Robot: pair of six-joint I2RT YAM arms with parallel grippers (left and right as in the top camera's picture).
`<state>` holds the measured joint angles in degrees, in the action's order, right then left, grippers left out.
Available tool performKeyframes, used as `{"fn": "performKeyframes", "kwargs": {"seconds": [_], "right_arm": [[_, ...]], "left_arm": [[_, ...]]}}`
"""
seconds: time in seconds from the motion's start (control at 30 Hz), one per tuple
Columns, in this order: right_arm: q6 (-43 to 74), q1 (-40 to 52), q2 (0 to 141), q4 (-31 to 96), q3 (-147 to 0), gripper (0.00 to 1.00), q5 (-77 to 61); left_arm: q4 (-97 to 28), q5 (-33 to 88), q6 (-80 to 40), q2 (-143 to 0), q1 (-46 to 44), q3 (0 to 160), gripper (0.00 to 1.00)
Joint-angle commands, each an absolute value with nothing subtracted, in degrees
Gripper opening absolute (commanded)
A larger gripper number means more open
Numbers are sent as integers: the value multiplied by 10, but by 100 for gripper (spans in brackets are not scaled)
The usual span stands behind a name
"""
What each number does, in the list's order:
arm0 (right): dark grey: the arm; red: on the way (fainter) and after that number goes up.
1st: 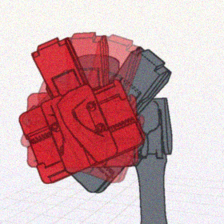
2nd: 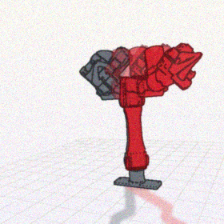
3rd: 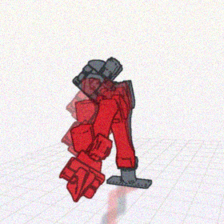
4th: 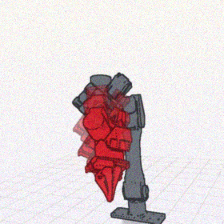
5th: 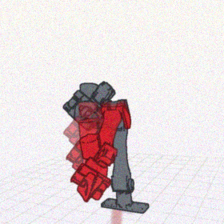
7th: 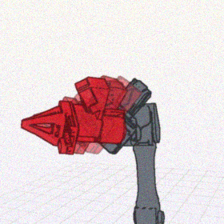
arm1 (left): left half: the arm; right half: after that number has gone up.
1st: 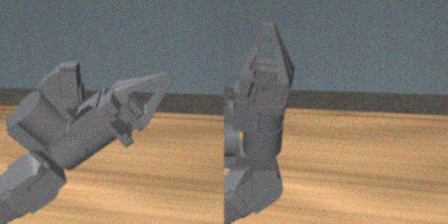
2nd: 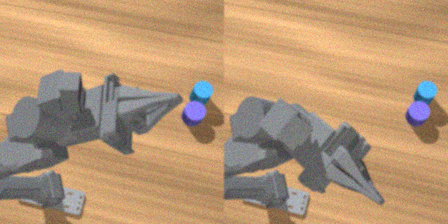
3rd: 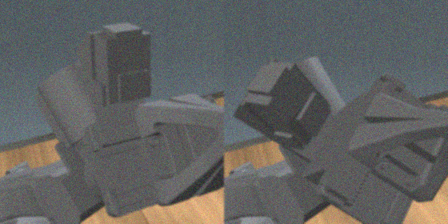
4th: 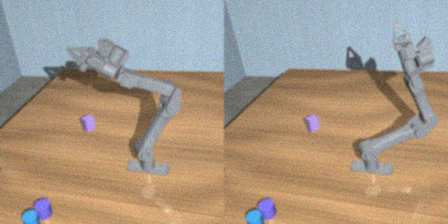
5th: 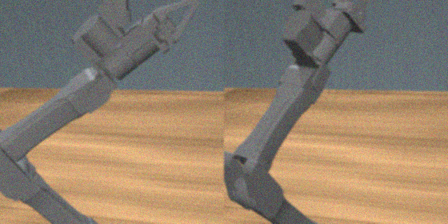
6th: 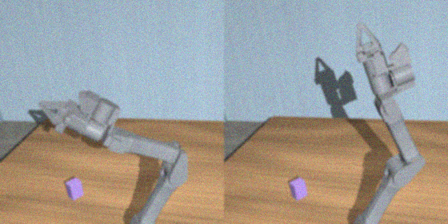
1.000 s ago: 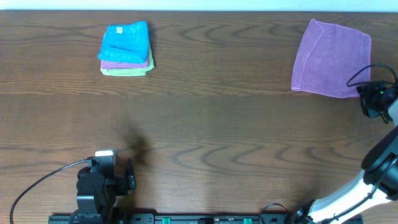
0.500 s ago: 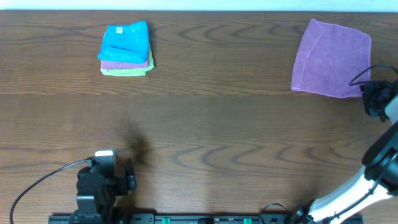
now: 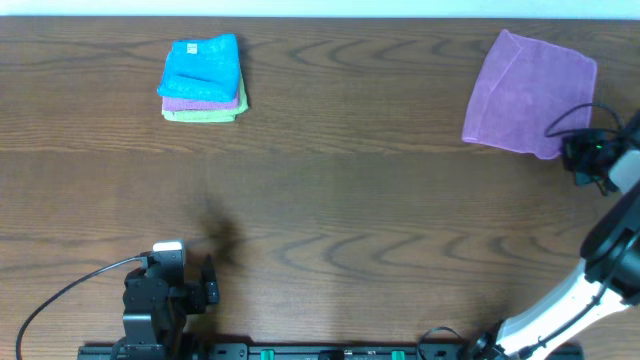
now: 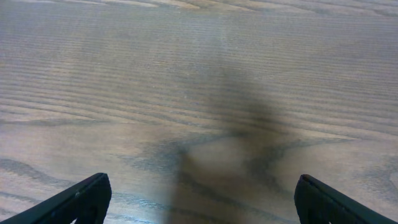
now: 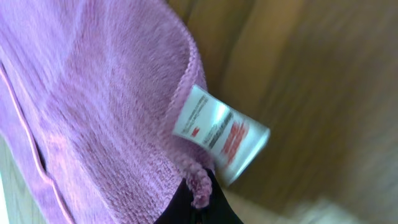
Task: Fold the cloth
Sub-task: 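Reach the right gripper to the purple cloth's right corner and grasp it, then drag the purple cloth with the right gripper toward the table center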
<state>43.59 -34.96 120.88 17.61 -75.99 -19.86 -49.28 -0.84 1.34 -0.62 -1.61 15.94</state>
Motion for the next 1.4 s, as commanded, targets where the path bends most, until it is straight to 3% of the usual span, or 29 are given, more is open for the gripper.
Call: {"fn": "performKeyframes", "kwargs": {"seconds": [0.0, 0.57, 0.8, 1.1, 1.3, 1.33, 1.37], "right_arm": [[446, -278, 1216, 201, -765, 1, -229], [646, 93, 1216, 303, -765, 2, -240], [645, 213, 1216, 367, -765, 2, -273], [538, 309, 1216, 519, -765, 1, -303], [536, 335, 1216, 486, -765, 2, -290], [526, 335, 1216, 480, -765, 17, -290], [517, 334, 1216, 472, -765, 37, -291]], "left_arm": [[-514, -15, 15, -3, -15, 134, 95], [-514, -15, 15, -3, -15, 134, 95], [-514, -15, 15, -3, -15, 134, 95], [-514, -15, 15, -3, -15, 134, 95], [-514, -15, 15, -3, -15, 134, 95], [-514, -15, 15, -3, -15, 134, 95], [-514, -15, 15, -3, -15, 134, 95]]}}
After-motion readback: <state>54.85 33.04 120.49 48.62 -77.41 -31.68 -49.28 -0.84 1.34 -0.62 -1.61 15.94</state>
